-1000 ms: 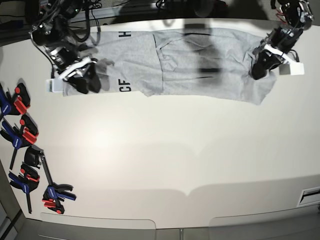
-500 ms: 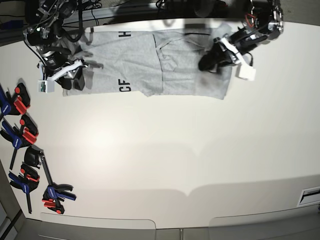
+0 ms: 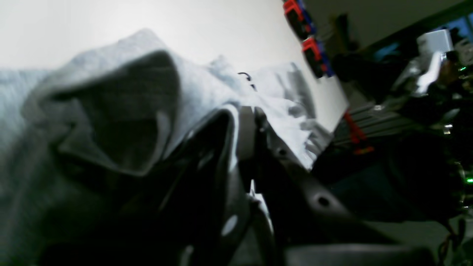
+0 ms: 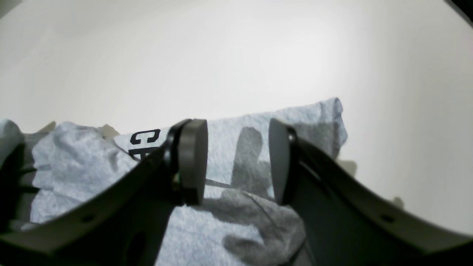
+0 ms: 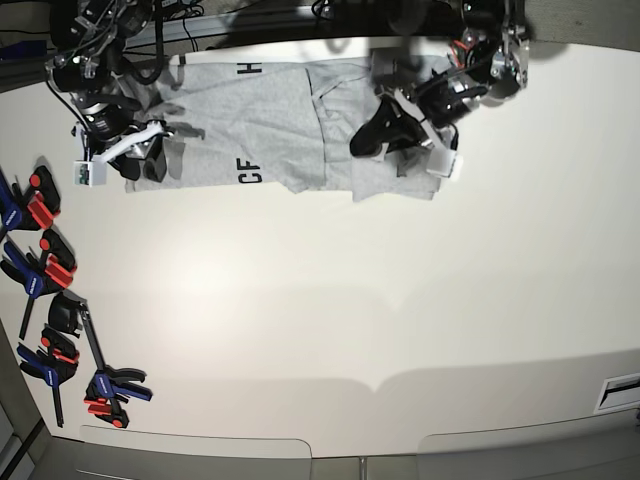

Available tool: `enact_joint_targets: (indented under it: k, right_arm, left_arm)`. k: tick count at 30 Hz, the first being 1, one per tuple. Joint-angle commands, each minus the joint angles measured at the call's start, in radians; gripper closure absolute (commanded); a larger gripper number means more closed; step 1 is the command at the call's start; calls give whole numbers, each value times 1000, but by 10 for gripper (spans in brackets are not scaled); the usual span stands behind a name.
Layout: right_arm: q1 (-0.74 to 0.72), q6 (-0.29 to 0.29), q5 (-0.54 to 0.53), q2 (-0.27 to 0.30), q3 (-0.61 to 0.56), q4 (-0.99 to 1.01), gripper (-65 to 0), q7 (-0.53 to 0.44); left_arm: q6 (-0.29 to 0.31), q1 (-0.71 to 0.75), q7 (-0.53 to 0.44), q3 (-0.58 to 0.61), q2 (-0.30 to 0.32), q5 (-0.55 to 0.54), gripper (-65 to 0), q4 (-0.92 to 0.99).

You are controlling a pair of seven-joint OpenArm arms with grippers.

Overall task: Fold the T-shirt properly
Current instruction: 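Grasp the opposite shirt end with the left gripper and fold it inward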

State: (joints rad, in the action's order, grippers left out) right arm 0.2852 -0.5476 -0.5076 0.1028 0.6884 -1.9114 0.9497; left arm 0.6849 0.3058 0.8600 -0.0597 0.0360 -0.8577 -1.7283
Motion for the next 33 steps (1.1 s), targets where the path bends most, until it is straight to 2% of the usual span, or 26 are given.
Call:
enact_joint_targets:
  k: [1, 7, 9, 10, 11, 16, 22, 27, 31, 33]
  right_arm:
    - [-5, 6, -27, 11, 2, -19, -254, -27]
    - [-5, 6, -53, 11, -2, -19, -254, -26]
    - [-5, 6, -53, 12, -2, -19, -254, -27]
    - [-5, 6, -53, 13, -2, -19, -254, -26]
    - [-5, 6, -53, 13, -2, -19, -254, -27]
    - [-5, 6, -53, 14, -2, -19, -254, -27]
    - [-5, 6, -53, 13, -2, -19, -254, -26]
    - [-5, 6, -53, 13, -2, -19, -254, -27]
    - [-6, 6, -53, 13, -2, -19, -254, -31]
    - [-5, 6, -53, 13, -2, -19, -254, -35]
  left_arm:
    - [13, -10, -24, 3, -5, -23, 0, -19]
    - [13, -6, -24, 8, -5, -24, -15, -19]
    - [13, -7, -24, 26, -5, -23, -185, -19]
    - [13, -7, -24, 42, -6, -21, -248, -19]
    - [13, -6, -24, 60, -6, -21, -280, -19]
    - [13, -9, -25, 164, -5, 23, -284, -19]
    - [13, -5, 13, 106, 10, 20, -266, -87]
    - [13, 29, 64, -7, 76, 21, -249, -217]
    - [13, 143, 67, -45, 144, 15, -249, -288]
    - [13, 221, 62, -43, 171, -2, -225, -327]
